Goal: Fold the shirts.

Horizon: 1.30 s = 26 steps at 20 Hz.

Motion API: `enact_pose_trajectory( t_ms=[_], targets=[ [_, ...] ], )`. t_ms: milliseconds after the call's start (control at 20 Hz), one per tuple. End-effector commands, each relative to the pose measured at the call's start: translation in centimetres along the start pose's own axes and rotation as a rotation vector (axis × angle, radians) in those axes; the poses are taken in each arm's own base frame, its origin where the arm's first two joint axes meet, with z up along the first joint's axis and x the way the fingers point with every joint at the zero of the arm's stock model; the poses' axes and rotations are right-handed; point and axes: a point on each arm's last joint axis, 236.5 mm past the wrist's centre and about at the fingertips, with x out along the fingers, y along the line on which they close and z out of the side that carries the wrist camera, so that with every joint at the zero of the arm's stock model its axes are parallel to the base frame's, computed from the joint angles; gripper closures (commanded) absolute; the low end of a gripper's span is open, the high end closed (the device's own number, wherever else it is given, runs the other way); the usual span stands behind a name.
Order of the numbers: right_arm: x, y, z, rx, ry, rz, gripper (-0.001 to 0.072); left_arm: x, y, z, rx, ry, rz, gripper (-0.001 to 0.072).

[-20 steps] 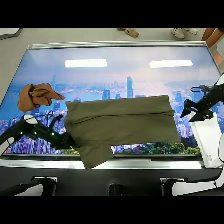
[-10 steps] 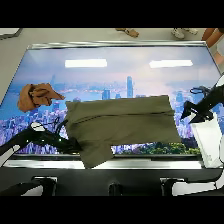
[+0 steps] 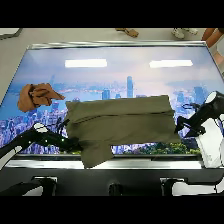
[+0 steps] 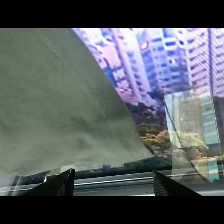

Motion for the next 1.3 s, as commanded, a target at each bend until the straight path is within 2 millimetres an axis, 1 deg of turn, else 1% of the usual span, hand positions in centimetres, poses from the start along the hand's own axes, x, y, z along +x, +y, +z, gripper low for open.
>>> enact_pose_trajectory(
  t_ms=[0,100,200,350,400,500,600,650,750,850,900,1000,1050,1100,1150,1200,1250],
  targets=[
    [2.2,-0.6,-0.5,-0.008,0.015,-0.016,0.0120,0.0,0.0,0.1,0.002,-0.008,0.001,0.0678],
    [3.3,-0.7,-0.6,-0.003,0.015,-0.011,0.0120,0.0,-0.1,0.1,0.002,-0.008,0.001,0.0678],
    [3.8,0.2,-0.1,0.010,0.003,0.027,0.0121,0.0,-0.1,0.1,0.002,-0.008,0.001,0.0678],
    [4.3,0.5,0.1,0.053,0.011,0.042,0.0158,0.0,-0.1,0.1,0.002,-0.008,0.001,0.0678],
    [4.4,0.7,0.0,0.054,0.017,0.050,0.0218,0.0,-0.1,0.1,0.002,-0.008,0.001,0.0678],
    [4.4,0.8,0.0,0.061,0.021,0.055,0.0651,0.0,0.0,0.1,0.002,-0.009,0.002,0.0678],
    [4.1,0.9,-0.4,0.046,0.030,0.055,0.0665,-0.3,-0.3,0.3,0.034,-0.017,0.000,0.0679],
    [3.8,0.9,-0.4,0.033,0.026,0.053,0.0666,-0.9,-0.8,0.7,0.065,-0.040,-0.001,0.0680],
    [2.3,1.0,0.5,0.009,-0.027,0.053,0.0668,-3.4,-3.0,2.1,0.137,-0.126,-0.013,0.0680],
    [-0.4,1.5,2.4,-0.006,-0.109,0.060,0.0669,-6.8,-5.1,3.2,0.204,-0.205,-0.001,0.0681],
    [-2.1,2.1,3.6,-0.020,-0.164,0.063,0.0669,-8.3,-5.1,3.9,0.221,-0.238,0.054,0.0682],
    [-5.8,3.6,6.6,-0.065,-0.301,0.049,0.0670,-11.1,-3.4,6.2,0.220,-0.301,0.208,0.0683],
    [-7.5,4.6,8.2,-0.085,-0.370,0.043,0.0670,-12.1,-2.7,7.4,0.221,-0.324,0.263,0.0682],
    [-9.1,5.6,10.1,-0.101,-0.444,0.029,0.0670,-12.8,-2.6,8.6,0.229,-0.335,0.289,0.0682],
    [-10.4,6.6,11.9,-0.108,-0.512,0.010,0.0669,-13.2,-2.6,10.0,0.224,-0.340,0.291,0.0682],
    [-11.1,7.6,13.3,-0.119,-0.553,0.001,0.0669,-13.6,-2.5,11.5,0.213,-0.344,0.291,0.0682],
    [-11.3,8.7,14.5,-0.136,-0.579,0.003,0.0669,-13.9,-2.4,13.0,0.202,-0.348,0.290,0.0682]
  ],
)
